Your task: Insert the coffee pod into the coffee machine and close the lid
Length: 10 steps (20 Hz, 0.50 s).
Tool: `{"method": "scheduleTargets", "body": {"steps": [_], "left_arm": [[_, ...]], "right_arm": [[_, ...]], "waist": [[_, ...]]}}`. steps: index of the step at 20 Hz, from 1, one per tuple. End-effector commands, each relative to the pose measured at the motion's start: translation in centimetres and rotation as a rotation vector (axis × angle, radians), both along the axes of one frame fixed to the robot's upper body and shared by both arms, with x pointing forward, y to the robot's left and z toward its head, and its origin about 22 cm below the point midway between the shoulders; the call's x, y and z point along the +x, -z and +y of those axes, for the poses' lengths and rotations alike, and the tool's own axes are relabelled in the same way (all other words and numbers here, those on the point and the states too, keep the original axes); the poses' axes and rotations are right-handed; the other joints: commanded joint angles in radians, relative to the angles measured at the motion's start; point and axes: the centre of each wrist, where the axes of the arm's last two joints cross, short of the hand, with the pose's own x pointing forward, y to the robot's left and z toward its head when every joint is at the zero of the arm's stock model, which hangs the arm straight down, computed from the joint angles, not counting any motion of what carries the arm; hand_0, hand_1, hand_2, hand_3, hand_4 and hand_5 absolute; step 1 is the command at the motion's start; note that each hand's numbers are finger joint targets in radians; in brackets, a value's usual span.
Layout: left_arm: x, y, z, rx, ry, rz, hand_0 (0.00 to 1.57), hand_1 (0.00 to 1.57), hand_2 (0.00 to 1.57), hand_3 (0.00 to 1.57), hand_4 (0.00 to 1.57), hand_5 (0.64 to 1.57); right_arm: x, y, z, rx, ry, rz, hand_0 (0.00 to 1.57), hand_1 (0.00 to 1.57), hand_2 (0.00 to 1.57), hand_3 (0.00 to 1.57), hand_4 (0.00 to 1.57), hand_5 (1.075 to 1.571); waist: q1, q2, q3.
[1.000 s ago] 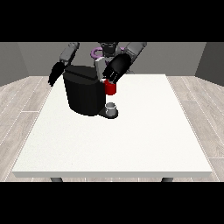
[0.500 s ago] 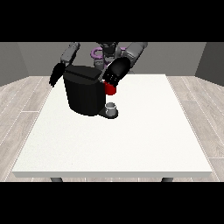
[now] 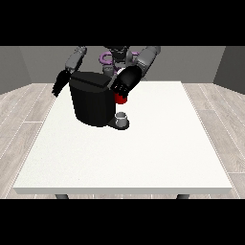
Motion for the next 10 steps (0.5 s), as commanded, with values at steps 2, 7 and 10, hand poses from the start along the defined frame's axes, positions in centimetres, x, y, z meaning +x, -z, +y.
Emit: {"method": "scheduleTargets", "body": {"steps": [2, 7, 10], "left_arm": [[0.2, 0.1, -0.9, -0.020, 0.009, -0.026, 1.25, 1.25, 1.21, 0.95, 0.00, 1.571], [-0.1, -0.7, 1.1, 0.004, 0.007, -0.065, 1.27, 1.27, 1.24, 0.97, 0.00, 1.571], [-0.1, -0.7, 0.3, 0.055, 0.004, -0.112, 1.14, 1.14, 1.12, 0.84, 0.00, 1.571]], "right_arm": [[-0.2, 0.5, -0.2, -0.016, 0.002, 0.011, 0.00, 0.00, 0.00, 0.00, 0.14, 1.571], [0.0, -0.8, 0.7, -0.040, -0.032, -0.017, 0.00, 0.00, 0.00, 0.00, 0.07, 1.571], [-0.1, -0.1, 1.2, -0.034, -0.002, 0.006, 0.00, 0.00, 0.00, 0.00, 0.22, 1.571]], "waist": [[-0.010, -0.010, -0.0011], [-0.014, 0.021, -0.0013], [-0.011, 0.032, -0.0012]]}}
